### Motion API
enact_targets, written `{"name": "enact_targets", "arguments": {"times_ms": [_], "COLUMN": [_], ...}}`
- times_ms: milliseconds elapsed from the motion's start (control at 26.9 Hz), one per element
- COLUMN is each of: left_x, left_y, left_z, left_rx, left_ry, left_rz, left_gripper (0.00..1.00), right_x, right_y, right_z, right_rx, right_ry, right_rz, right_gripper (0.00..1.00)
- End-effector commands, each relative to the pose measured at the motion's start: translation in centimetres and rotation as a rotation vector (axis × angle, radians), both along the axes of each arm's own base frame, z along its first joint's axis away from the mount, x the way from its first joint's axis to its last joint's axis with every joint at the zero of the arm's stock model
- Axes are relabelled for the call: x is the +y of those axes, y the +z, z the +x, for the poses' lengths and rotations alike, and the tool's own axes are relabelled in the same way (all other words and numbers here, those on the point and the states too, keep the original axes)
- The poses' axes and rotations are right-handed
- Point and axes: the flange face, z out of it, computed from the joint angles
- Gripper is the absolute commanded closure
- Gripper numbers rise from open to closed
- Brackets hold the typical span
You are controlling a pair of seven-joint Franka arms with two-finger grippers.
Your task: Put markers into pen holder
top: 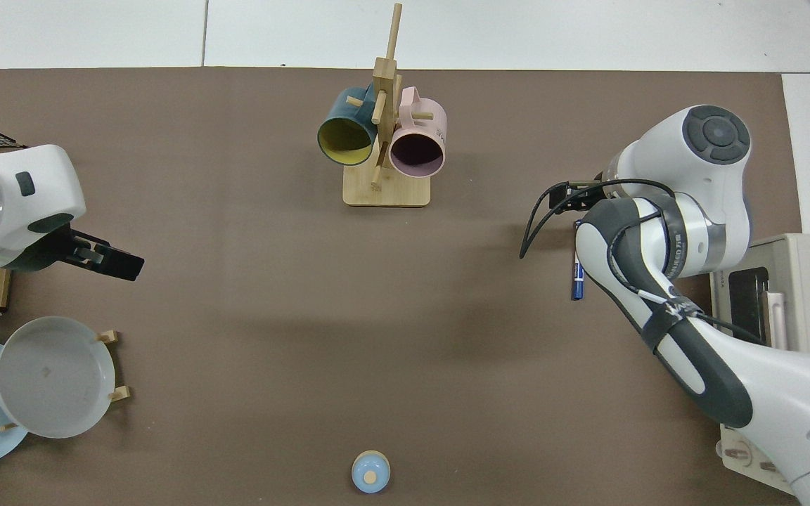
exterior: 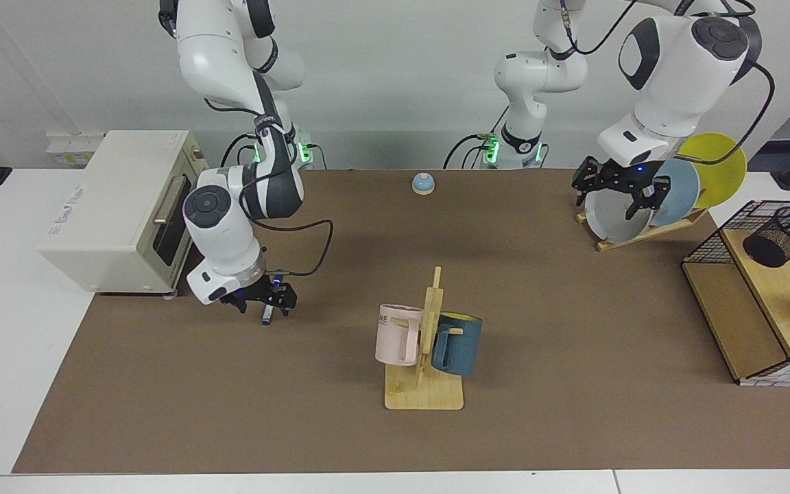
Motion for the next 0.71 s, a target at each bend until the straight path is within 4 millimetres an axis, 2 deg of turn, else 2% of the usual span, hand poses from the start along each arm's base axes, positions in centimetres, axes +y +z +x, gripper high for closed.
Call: {"name": "enact_targets", "arguments": {"times_ms": [0,261,372,484,521,670], "left_x": [-0.1,-0.1,-0.1,-0.1,-0.1,-0.1], "left_y": [0.1,0.0,-0.1,-0.3,-0.2,-0.3], "left_z": [-1.1,-1.1,-1.1,-1.1,-1.1,-1.1], "left_rx": [0.005,0.004,0.005,0.005,0.004,0.005], "left_ry": [-0.013,-0.013,-0.013,-0.013,-0.013,-0.013], "left_rz": [-0.009,-0.010,-0.009,-0.009,-0.010,-0.009], "left_gripper": [0.00,0.00,0.00,0.00,0.00,0.00], "right_x": [-0.7,-0.5,-0.8,-1.3,-1.3,-1.3], "right_y": [-2.9,-5.1,-5.3,-5.5,-5.5,-5.6], "right_z": [-0.7,-2.0,-2.2,-2.5,-2.6,-2.9], "right_rx": [0.018,0.023,0.019,0.026,0.029,0.040], "right_ry": [-0.026,0.005,0.004,0.000,-0.001,-0.004], "right_rz": [-0.008,-0.059,-0.065,-0.068,-0.067,-0.069], "right_gripper": [0.01,0.05,0.20,0.37,0.46,0.97]}}
